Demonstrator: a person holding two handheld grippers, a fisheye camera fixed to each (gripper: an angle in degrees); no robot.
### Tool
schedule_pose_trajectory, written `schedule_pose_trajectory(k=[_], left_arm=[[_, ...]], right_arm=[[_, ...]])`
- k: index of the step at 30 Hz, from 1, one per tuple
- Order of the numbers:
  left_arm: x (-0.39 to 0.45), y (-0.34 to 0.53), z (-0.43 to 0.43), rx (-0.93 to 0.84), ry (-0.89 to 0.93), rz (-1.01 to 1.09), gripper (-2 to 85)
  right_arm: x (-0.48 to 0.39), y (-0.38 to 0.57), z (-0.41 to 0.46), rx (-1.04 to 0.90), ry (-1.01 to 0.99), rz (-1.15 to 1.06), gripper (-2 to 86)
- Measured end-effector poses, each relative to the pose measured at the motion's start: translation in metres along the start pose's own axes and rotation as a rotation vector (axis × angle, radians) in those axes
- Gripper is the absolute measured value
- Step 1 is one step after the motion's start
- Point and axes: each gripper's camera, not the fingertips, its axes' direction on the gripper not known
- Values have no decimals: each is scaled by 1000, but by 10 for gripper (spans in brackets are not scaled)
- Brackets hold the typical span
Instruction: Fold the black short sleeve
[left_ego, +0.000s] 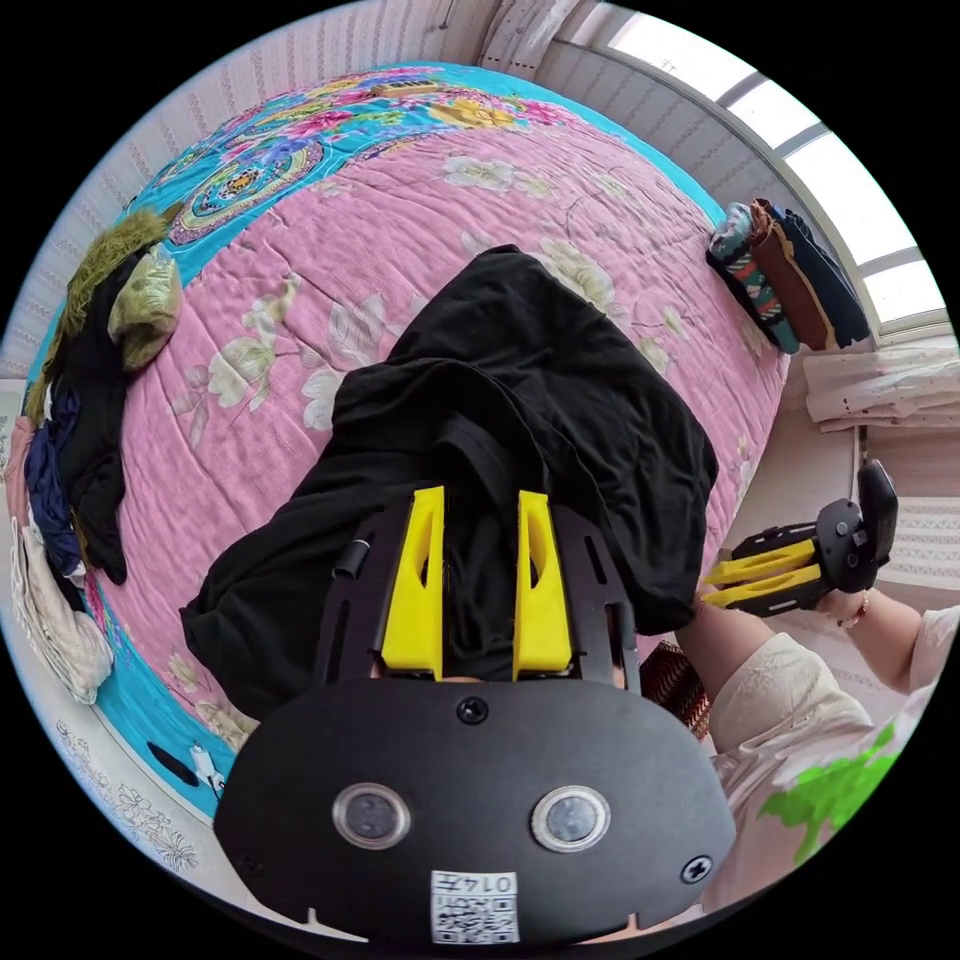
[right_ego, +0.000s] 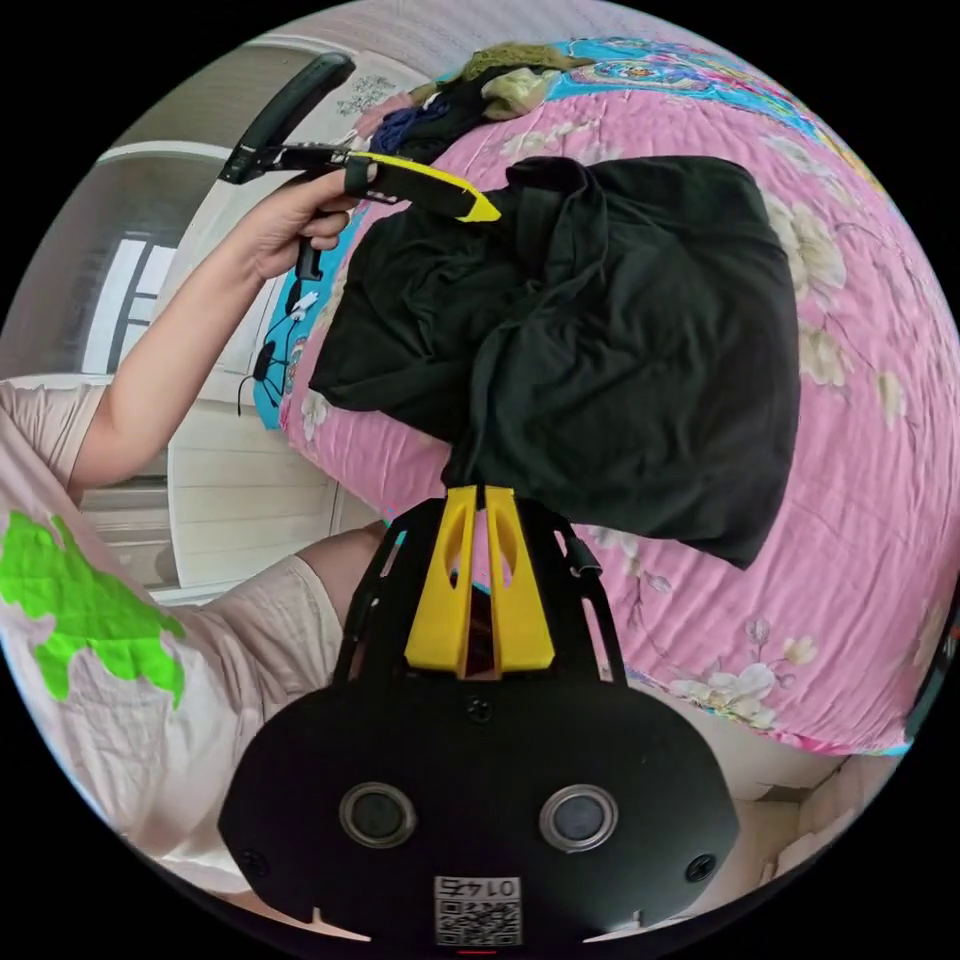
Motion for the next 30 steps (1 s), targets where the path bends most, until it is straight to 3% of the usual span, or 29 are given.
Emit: schedule_pose_trajectory(k=[3, 5, 10, 14, 19, 24, 26, 30], left_arm=[[-7, -27, -7, 2, -51, 4, 114], [-17, -52, -4, -43, -35, 5, 115], [-38, -88, 14, -104, -118, -46, 107], [-35, -106, 42, -185, -159, -10, 45], [-25, -107, 19, -122, -233, 59, -4], [-37, -100, 22, -208, -249, 89, 10], [-45, -98, 18, -172, -163, 45, 38], [-47, -100, -11, -102, -199, 29, 114]], right_arm=[[10, -13, -9, 47, 34, 42, 159], [10, -19, -6, 63, 20, 26, 171], [12, -27, 30, 49, -49, 34, 137], [9, -23, 48, 53, -37, 36, 50], [4, -14, 40, 57, 26, -9, 21], [-2, -8, 54, -31, 84, -78, 76], [5, -6, 55, -50, 18, -52, 131], [19, 13, 29, 35, -34, -3, 166]])
